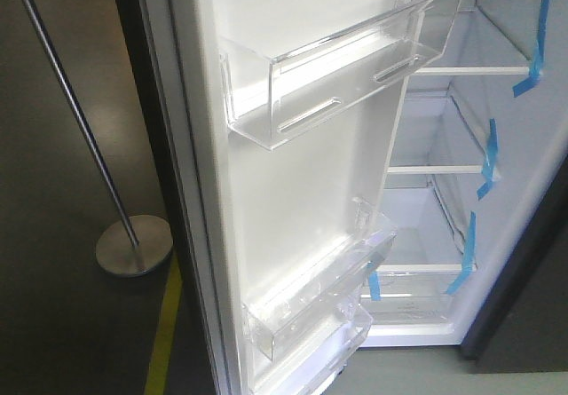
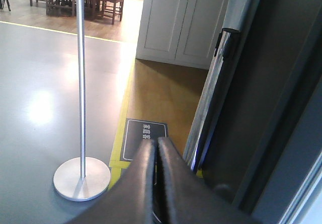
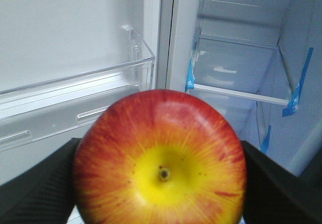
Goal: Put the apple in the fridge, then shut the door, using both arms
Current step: 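Hold the apple in front of the refrigerator shelves with the right gripper, then lower the apple into the upper clear door bin with the right gripper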
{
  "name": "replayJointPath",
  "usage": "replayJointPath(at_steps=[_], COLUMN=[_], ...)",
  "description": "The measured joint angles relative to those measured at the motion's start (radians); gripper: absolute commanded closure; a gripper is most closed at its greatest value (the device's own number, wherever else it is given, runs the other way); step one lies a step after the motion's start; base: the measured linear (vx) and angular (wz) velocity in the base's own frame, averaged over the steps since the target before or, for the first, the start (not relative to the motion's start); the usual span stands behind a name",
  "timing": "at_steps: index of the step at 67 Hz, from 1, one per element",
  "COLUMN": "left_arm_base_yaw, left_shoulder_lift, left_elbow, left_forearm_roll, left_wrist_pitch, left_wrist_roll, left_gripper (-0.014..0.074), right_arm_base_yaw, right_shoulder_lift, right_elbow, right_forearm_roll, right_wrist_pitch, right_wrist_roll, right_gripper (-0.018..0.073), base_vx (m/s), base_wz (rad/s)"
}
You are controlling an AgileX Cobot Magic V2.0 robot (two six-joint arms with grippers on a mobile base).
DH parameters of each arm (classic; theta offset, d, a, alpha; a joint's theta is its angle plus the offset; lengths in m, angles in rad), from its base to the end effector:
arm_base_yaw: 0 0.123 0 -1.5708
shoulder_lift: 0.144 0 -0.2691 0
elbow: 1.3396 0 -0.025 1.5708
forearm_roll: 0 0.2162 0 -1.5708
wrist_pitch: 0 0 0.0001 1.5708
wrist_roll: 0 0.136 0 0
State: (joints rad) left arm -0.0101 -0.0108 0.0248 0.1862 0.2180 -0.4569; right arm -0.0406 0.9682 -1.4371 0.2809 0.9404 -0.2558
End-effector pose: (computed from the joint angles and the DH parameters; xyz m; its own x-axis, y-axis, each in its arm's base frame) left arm 0.0817 0.0046 0.1803 -0.1274 -0.2701 -0.9544 -0.0666 0.9624 -0.2634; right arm 0.1762 0.0233 0.4522 -0.3407 -0.0712 -0.9375 -0.1999 0.9798 -0.0018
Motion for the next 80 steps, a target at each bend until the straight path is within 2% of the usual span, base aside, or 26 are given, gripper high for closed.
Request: replayJointPath(at_steps=[24,32,38,53,60,68,80], left_arm_base_yaw=[0.000,0.000,0.000,0.000,0.000,0.000,0.000], left_shoulder_lift=[0.000,0.000,0.000,0.000,0.000,0.000,0.000], left_elbow=[0.000,0.000,0.000,0.000,0.000,0.000,0.000], left_forearm_roll=[0.000,0.000,0.000,0.000,0.000,0.000,0.000], left_wrist_pitch=[0.000,0.000,0.000,0.000,0.000,0.000,0.000], left_wrist_roll=[0.000,0.000,0.000,0.000,0.000,0.000,0.000], left_gripper=[0.0603,0.0603,0.0603,0.0603,0.0603,0.0603,0.0603], right_arm_base_yaw=[0.000,0.000,0.000,0.000,0.000,0.003,0.043], right_shoulder_lift=[0.000,0.000,0.016,0.165,0.276,0.411,0.592], right_elbow=[0.000,0.000,-0.005,-0.124,-0.215,-0.326,-0.460], right_forearm_roll=[0.009,0.057,0.162,0.595,0.744,0.826,0.826], right_wrist_pitch=[-0.020,-0.048,-0.076,-0.066,-0.025,0.036,0.094], right_wrist_roll=[0.000,-0.010,-0.077,-0.437,-0.555,-0.608,-0.621], right_gripper=[0.0356,0.0356,0.0356,0.0356,0.0354,0.0351,0.0343], base_vx=[0.00,0.00,0.00,0.00,0.00,0.00,0.00], base_wz=[0.00,0.00,0.00,0.00,0.00,0.00,0.00])
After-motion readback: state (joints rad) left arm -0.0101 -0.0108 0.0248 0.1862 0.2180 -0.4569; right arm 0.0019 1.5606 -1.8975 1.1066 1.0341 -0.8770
